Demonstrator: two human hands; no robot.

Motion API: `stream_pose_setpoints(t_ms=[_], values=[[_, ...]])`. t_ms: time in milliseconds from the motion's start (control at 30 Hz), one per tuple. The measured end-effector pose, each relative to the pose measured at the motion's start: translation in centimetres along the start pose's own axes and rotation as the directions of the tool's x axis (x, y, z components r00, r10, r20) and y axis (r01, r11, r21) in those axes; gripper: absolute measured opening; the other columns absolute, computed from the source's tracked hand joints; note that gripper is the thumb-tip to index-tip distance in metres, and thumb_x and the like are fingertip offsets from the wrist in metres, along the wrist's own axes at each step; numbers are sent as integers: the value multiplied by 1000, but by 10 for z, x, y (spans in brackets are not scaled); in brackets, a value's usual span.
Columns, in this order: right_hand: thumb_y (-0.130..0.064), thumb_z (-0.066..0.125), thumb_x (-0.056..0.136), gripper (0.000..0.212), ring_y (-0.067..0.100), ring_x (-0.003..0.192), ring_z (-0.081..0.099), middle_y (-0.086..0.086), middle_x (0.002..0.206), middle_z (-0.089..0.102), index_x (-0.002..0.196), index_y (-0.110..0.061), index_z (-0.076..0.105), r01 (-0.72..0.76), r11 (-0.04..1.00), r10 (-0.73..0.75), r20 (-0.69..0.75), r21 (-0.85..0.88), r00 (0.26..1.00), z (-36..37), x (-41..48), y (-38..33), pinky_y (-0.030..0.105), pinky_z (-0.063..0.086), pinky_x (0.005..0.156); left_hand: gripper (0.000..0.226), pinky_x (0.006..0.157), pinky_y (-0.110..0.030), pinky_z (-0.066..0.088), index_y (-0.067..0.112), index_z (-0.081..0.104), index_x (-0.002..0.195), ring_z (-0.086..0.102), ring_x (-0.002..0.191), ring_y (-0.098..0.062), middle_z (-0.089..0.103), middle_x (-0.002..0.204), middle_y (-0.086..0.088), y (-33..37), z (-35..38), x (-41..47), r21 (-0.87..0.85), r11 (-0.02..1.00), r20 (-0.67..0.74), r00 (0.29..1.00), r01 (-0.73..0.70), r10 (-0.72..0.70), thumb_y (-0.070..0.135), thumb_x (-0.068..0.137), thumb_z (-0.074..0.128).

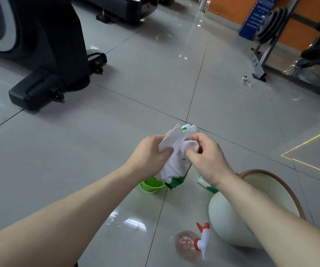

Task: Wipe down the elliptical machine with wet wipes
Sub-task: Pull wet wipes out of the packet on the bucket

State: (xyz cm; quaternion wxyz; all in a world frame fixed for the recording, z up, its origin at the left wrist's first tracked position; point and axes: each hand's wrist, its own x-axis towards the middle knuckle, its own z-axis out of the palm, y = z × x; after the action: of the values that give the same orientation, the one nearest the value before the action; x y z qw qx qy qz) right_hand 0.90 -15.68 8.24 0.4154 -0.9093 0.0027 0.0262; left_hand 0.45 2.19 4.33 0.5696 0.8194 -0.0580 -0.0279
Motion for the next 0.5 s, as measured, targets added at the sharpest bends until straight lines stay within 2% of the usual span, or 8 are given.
stream_pose_setpoints(t_ms=[133,233,367,433,500], values=[[-14,72,80,17,13,82,66,-7,86,72,92,-26,70,-52,997,60,134,-63,989,-3,0,1,36,56,79,15,55,-34,35,13,51,73,39,58,-18,47,60,4,-2,2,3,15,1000,-15,1000,15,-15,22,84,52],[-20,82,77,15,19,76,62,0,81,73,87,-24,72,-70,990,90,172,-121,981,-4,-2,-1,34,55,73,16,56,-33,34,13,49,72,38,57,-17,44,60,4,-1,4,3,-15,1000,-11,1000,26,-26,19,86,53],[-19,81,81,10,24,73,60,5,78,72,78,-17,71,-74,991,82,66,-113,994,-2,-1,1,26,45,63,16,56,-32,34,15,52,73,39,57,-17,46,61,3,-1,5,3,-33,999,14,1000,26,-25,18,89,51],[-20,80,83,11,18,73,60,-1,75,70,77,-18,71,-73,991,73,1,-116,997,-2,1,1,19,43,59,17,56,-35,37,15,57,76,41,58,-17,52,63,-6,0,4,4,-11,1000,12,1000,15,-15,15,92,50],[-20,78,86,11,11,70,57,-4,75,68,78,-19,71,-62,992,59,-36,-110,998,-2,1,0,12,39,55,25,54,-37,43,27,63,79,48,57,-19,60,67,-9,2,3,4,52,999,7,1000,-3,2,13,95,50]])
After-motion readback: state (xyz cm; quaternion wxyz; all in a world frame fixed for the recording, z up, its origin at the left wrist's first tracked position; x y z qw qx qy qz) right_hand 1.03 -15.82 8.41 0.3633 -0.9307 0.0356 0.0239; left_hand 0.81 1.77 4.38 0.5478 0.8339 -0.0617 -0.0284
